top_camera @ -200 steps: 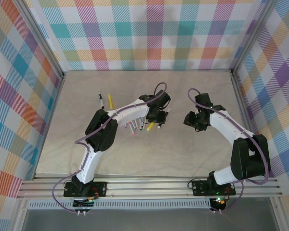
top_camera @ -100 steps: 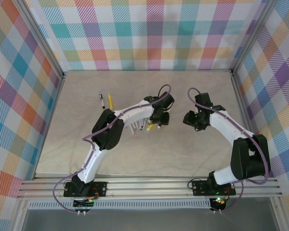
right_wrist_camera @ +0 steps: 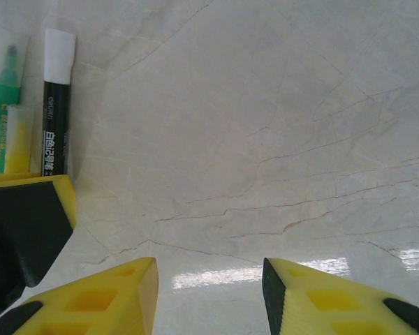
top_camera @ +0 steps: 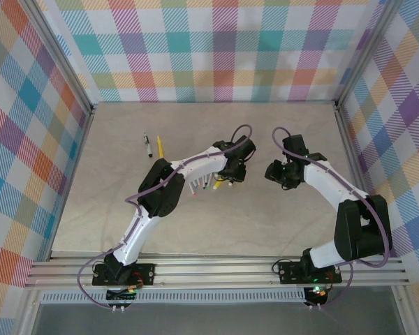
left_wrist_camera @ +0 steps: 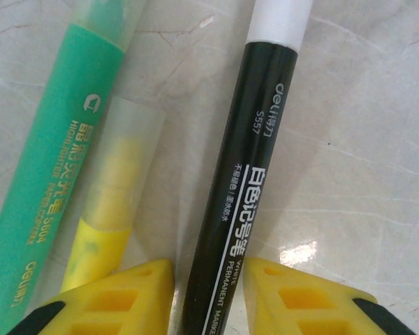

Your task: Open the pen caps

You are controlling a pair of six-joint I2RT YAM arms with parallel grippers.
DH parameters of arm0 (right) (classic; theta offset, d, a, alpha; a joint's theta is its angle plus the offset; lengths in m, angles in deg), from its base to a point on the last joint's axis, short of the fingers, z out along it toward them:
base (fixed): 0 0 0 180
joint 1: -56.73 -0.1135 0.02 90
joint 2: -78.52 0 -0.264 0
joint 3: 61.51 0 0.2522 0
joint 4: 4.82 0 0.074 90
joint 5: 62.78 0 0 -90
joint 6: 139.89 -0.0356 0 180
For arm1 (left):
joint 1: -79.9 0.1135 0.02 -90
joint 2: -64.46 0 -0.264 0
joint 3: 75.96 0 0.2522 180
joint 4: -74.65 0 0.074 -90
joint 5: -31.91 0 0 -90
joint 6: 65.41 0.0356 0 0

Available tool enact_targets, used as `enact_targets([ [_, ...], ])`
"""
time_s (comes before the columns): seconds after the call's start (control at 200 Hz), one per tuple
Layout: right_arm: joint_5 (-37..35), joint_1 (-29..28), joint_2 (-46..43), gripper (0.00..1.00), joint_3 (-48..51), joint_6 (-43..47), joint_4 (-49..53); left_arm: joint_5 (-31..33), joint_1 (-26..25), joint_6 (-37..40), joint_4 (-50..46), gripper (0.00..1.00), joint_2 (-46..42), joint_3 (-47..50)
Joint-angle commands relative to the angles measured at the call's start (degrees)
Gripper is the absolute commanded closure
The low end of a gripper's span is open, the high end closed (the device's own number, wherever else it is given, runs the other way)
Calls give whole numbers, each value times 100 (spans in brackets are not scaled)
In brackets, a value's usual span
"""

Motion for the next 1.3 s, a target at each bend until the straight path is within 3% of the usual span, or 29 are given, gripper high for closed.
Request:
enact_targets([
  [0.0, 178, 32, 12, 55, 16, -48, -108, 238, -160, 1, -86, 71, 343, -12],
  [0.4, 645, 40, 290, 56, -141, -205, -432, -155, -198, 386, 65, 100, 65, 307],
  [0.575, 979, 41, 467, 54, -154, -382, -732, -706, -197, 804, 256, 100, -492, 642],
  [0.73, 1376, 51, 573, 53, -133, -594, -1093, -1839, -195, 947, 352, 100, -697, 718],
  [0.845, 1524, 49, 654, 49, -142, -738, -1244, -2270, -187, 859, 497, 100, -801, 793],
  [1.295, 1827, 267, 803, 49, 58, -1178, -1552, -2782, -182, 675, 484, 100, -986, 628],
])
